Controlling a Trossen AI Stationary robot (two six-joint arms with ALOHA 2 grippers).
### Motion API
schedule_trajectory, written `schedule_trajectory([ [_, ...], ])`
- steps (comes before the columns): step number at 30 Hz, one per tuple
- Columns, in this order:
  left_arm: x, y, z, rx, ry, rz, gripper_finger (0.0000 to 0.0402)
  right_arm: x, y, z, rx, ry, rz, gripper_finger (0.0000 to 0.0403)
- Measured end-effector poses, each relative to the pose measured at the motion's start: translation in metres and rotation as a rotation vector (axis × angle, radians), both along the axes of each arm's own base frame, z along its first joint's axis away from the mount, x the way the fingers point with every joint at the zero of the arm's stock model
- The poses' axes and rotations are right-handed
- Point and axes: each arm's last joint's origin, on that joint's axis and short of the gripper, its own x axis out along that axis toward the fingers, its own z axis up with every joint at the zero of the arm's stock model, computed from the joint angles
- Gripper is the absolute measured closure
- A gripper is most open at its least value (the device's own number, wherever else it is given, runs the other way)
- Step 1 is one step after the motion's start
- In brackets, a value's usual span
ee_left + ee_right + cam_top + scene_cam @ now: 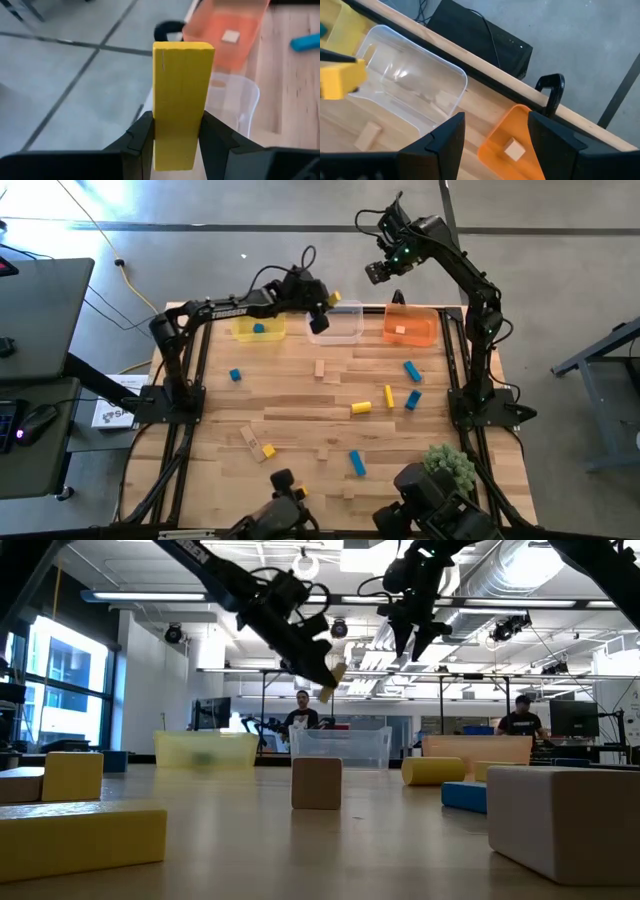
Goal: Sort & place blocks by color
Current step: Put the yellow block into the transparent bin
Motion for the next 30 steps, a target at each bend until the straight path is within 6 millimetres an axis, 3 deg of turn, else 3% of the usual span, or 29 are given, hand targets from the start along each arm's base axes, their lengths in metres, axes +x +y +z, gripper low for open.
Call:
schedule_trajectory([
  [17, 0.01, 0.008, -0.069, -0.152, 0.151, 0.014, 0.0306, 0.015, 0.014, 0.0, -0.008, 0.01, 0.022, 0.0197],
  [30, 0.01, 0.008, -0.069, -0.158, 0.146, 0.059, 0.0248, 0.036, 0.052, -0.004, 0.088, 0.083, 0.137, 0.0197],
])
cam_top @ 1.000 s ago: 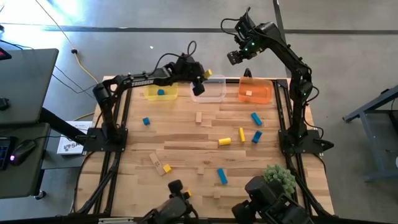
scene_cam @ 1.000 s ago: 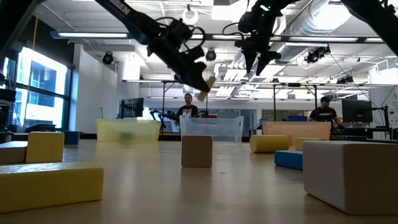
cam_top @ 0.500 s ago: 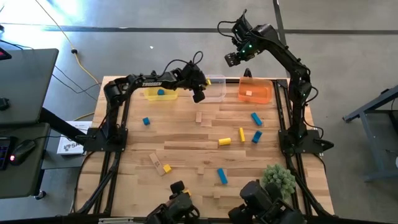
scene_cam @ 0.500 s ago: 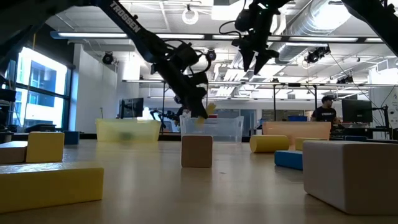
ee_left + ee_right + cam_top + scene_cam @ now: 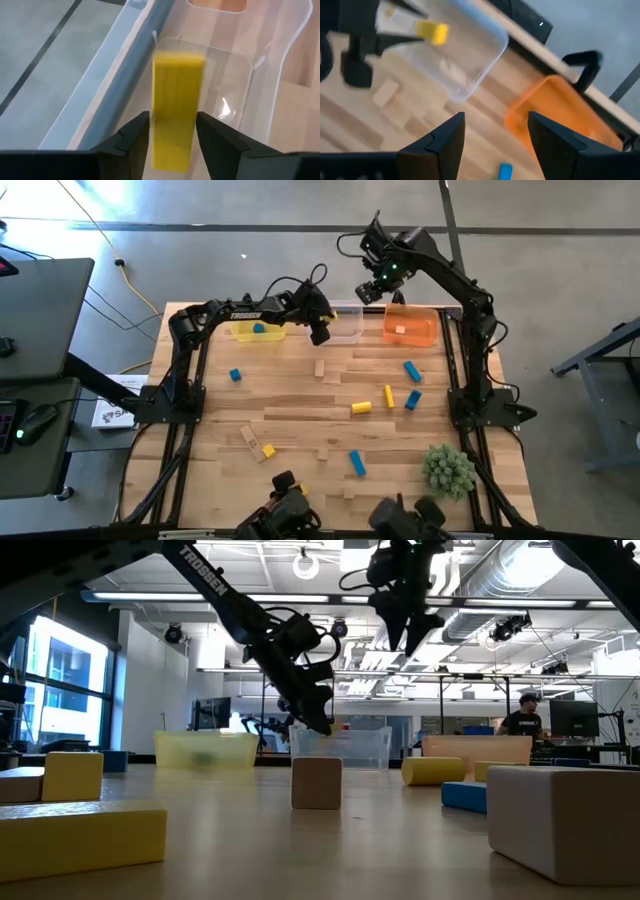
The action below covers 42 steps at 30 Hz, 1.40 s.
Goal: Sort & place blocks by color
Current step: Put the yellow block into the transparent bin, then put the blue block into the yellow bin
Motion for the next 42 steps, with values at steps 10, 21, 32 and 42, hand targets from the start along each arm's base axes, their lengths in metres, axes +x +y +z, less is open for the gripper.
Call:
schedule_trajectory([
  [10, -0.003, -0.002, 0.007, -0.014, -0.001, 0.012, 0.0217, 0.013, 0.033, 0.01, 0.001, -0.015, 0.076, 0.0197],
  [21, -0.025, -0.02, 0.081, 0.078, -0.073, -0.011, 0.0213, 0.02, 0.074, 0.027, -0.07, -0.024, 0.143, 0.0197],
  [32, -0.055, -0.047, 0.132, 0.076, -0.084, -0.011, 0.0213, 0.019, 0.117, -0.015, 0.006, 0.154, 0.149, 0.0197],
  [42, -0.06, -0.058, 0.127, -0.02, -0.026, -0.024, 0.0215, -0.016, 0.158, -0.053, 0.091, 0.257, -0.039, 0.0197],
])
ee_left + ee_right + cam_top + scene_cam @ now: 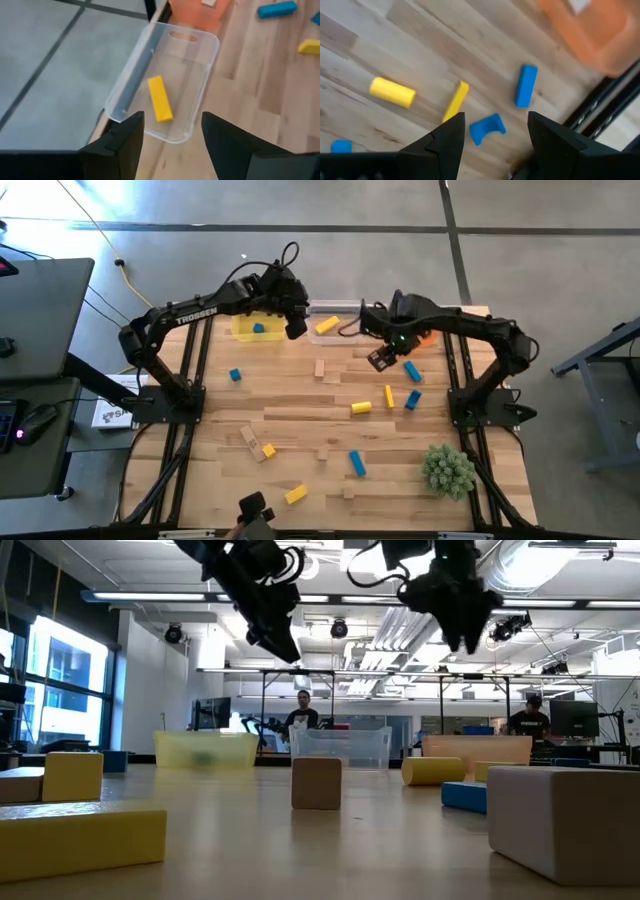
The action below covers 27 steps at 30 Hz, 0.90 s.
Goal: Sort & place blocks by color
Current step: Put the blue block into the yellow bin
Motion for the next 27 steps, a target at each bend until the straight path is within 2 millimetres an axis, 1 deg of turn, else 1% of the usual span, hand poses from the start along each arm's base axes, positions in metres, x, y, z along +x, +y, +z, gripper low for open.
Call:
schedule_trajectory([
  [5, 0.003, -0.009, -0.009, -0.053, 0.007, -0.05, 0.0215, -0.019, 0.015, -0.018, 0.019, -0.016, -0.084, 0.0197],
  [11, 0.009, -0.017, -0.011, -0.056, 0.013, -0.079, 0.0215, -0.04, 0.022, -0.042, 0.042, -0.103, -0.189, 0.0197],
  [14, 0.011, -0.02, -0.011, -0.053, 0.015, -0.094, 0.0215, -0.05, 0.025, -0.051, 0.043, -0.119, -0.243, 0.0197],
  [21, 0.012, -0.021, -0.011, -0.049, 0.018, -0.098, 0.0215, -0.066, 0.027, -0.072, 0.025, -0.08, -0.274, 0.0197],
  [27, 0.012, -0.021, -0.011, -0.05, 0.018, -0.099, 0.0215, -0.076, 0.019, -0.101, 0.002, -0.038, -0.298, 0.0197],
])
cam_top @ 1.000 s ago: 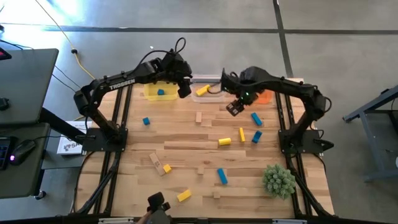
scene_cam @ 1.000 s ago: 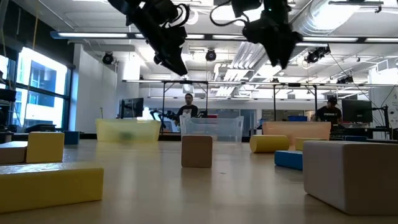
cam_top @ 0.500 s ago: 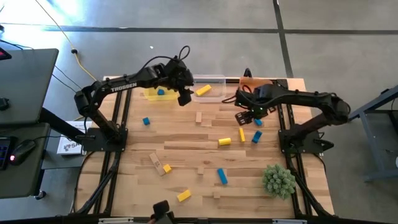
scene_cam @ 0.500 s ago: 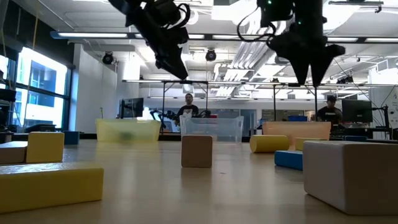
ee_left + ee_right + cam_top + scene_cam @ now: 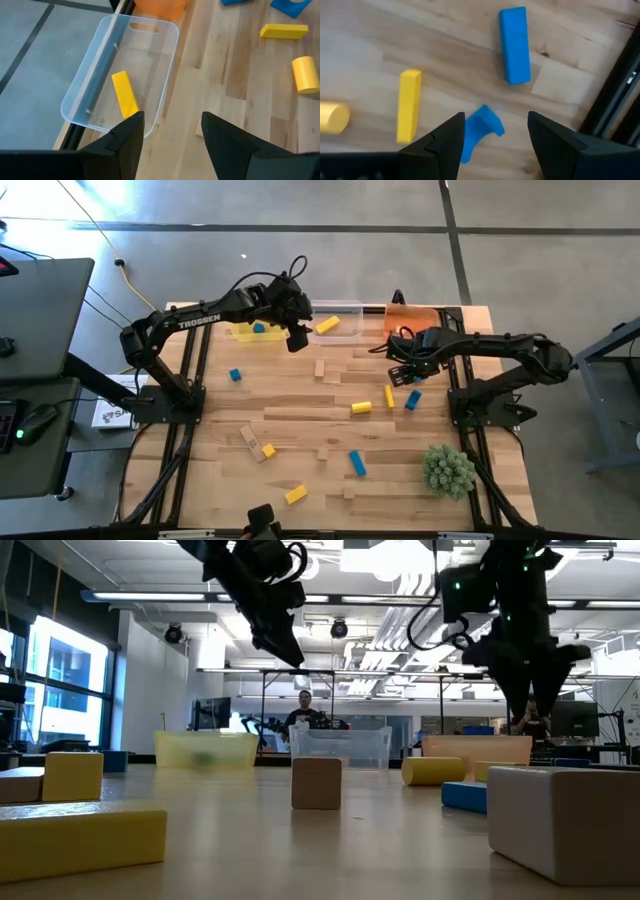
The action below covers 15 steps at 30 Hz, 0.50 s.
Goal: Sort & place blocks by color
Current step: Put the blue block into the yellow bin
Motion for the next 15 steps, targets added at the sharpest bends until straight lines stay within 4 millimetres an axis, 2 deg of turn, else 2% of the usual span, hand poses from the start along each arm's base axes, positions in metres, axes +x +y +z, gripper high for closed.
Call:
schedule_trajectory([
  [6, 0.0, 0.0, 0.0, 0.0, 0.0, 0.001, 0.0215, -0.006, -0.014, -0.016, -0.02, -0.024, -0.025, 0.0197],
  [15, 0.0, 0.0, 0.0, -0.001, -0.006, 0.006, 0.0215, -0.009, -0.035, -0.026, -0.033, -0.025, -0.047, 0.0197],
])
